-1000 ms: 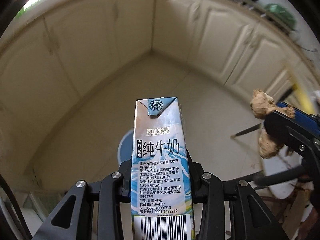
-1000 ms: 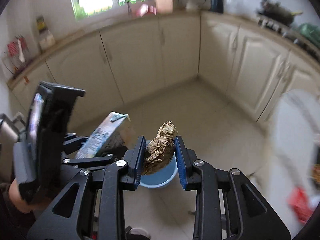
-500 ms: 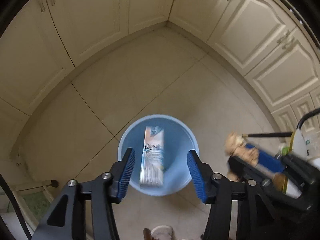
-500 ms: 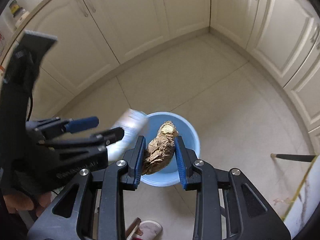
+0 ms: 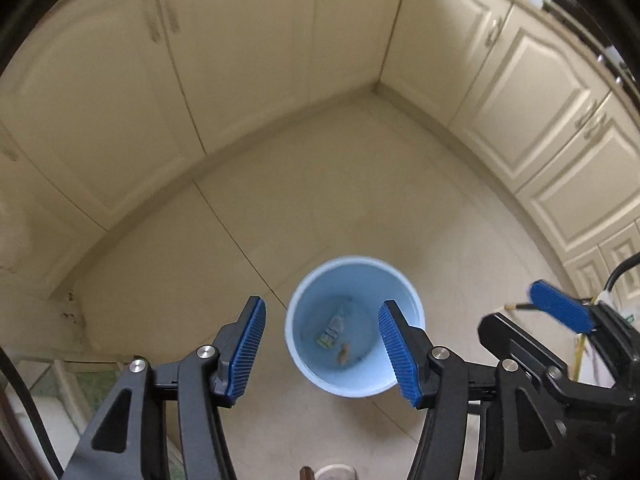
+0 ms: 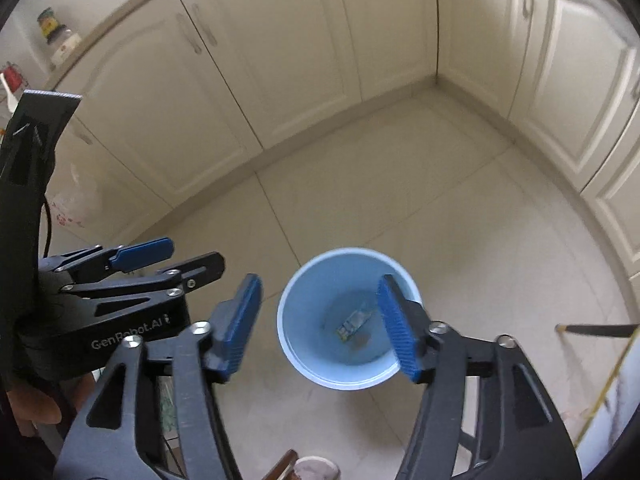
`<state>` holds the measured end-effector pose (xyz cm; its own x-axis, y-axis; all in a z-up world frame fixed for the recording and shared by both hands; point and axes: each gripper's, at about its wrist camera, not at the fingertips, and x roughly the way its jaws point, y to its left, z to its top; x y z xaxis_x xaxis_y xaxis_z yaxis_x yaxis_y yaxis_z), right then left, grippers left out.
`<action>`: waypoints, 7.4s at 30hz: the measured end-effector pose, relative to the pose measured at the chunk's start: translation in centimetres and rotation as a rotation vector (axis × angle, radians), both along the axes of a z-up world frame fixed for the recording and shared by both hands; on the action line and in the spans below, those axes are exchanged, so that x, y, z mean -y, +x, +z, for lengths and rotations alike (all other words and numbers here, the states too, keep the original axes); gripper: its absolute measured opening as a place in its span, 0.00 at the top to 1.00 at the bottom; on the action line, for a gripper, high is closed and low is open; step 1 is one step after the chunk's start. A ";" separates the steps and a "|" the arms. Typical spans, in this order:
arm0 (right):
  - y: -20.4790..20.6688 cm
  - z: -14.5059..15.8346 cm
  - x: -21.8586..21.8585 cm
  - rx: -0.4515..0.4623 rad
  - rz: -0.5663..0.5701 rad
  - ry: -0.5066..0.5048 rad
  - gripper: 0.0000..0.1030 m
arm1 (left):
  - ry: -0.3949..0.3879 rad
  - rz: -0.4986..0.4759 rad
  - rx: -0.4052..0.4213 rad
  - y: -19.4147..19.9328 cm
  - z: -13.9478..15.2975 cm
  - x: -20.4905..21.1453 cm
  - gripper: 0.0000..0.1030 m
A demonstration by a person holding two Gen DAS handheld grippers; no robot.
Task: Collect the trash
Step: 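Move both tools back toward the table, then grasp the red wrapper with the left tool while the right tool grasps the plastic bag, then lift the red wrapper and plastic bag and carry them toward the bin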
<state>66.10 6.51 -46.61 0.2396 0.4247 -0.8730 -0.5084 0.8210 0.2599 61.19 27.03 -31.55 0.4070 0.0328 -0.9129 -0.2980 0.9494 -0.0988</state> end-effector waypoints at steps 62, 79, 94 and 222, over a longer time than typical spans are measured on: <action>-30.7 38.4 35.7 0.765 -0.654 -0.005 0.00 | 0.165 -0.363 0.732 -37.5 20.7 35.9 0.01; -22.8 25.4 43.9 0.417 -0.770 -0.097 0.00 | 0.021 -0.546 0.200 -14.9 9.4 42.4 0.01; -20.8 23.5 45.4 0.361 -0.790 -0.117 0.00 | 0.075 -0.615 0.267 -10.8 5.6 45.4 0.31; -10.6 18.1 11.9 0.400 -0.180 -0.011 0.70 | -0.161 -0.318 0.336 -17.5 7.2 11.6 0.93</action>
<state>55.54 -5.36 -28.55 0.6289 0.3367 -0.7008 -0.4159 0.9073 0.0627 43.65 15.43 -24.32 0.6465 -0.2722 -0.7127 0.0780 0.9529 -0.2932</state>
